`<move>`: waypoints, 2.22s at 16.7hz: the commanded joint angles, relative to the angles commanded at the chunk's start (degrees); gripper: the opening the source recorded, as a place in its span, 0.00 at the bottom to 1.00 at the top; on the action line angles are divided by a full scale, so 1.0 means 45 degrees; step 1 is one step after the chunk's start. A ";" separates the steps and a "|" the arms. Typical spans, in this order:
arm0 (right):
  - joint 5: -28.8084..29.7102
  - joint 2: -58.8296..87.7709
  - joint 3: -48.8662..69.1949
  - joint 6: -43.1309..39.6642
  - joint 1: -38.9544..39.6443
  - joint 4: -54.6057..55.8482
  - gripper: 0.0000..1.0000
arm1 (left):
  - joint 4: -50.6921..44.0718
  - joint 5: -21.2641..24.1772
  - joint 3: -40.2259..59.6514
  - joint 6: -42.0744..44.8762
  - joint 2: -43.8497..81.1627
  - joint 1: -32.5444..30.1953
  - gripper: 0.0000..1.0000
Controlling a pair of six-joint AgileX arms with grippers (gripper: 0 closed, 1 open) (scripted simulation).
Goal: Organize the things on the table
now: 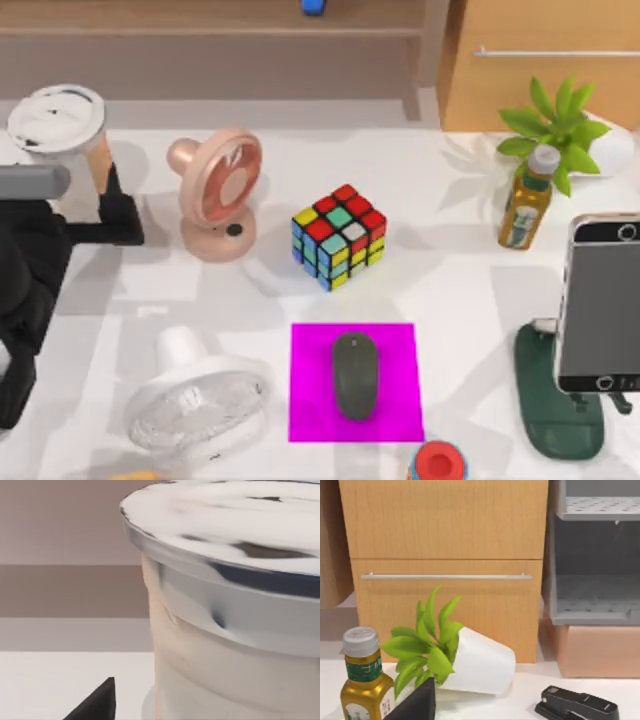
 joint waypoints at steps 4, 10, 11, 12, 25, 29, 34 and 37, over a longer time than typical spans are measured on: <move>0.0000 0.0000 0.0000 0.0000 0.0000 0.0000 1.00 | -0.0495 0.0057 0.0939 -0.0003 0.0412 0.0035 1.00; 0.0000 0.0000 0.0000 0.0000 0.0000 0.0000 1.00 | -0.0851 0.0082 0.1571 -0.0002 0.0689 0.0047 1.00; 0.0000 0.0000 0.0000 0.0000 0.0000 0.0000 1.00 | -0.0851 0.0082 0.1571 -0.0002 0.0689 0.0047 0.92; 0.0000 0.0000 0.0000 0.0000 0.0000 0.0000 1.00 | -0.0851 0.0082 0.1571 -0.0002 0.0689 0.0047 0.85; 0.0000 0.0000 0.0000 0.0000 0.0000 0.0000 1.00 | -0.0851 0.0082 0.1571 -0.0002 0.0689 0.0047 0.00; 0.0000 0.0000 0.0000 0.0000 0.0000 0.0000 1.00 | -0.0851 0.0082 0.1571 -0.0002 0.0689 0.0047 0.00; 0.0000 0.0000 0.0000 0.0000 0.0000 0.0000 1.00 | -0.1005 0.0087 0.1552 0.0010 0.0499 0.0033 0.00; 0.0000 0.0000 0.0000 0.0000 0.0000 0.0000 1.00 | -0.1450 0.0080 0.1529 0.0014 0.0038 0.0033 0.00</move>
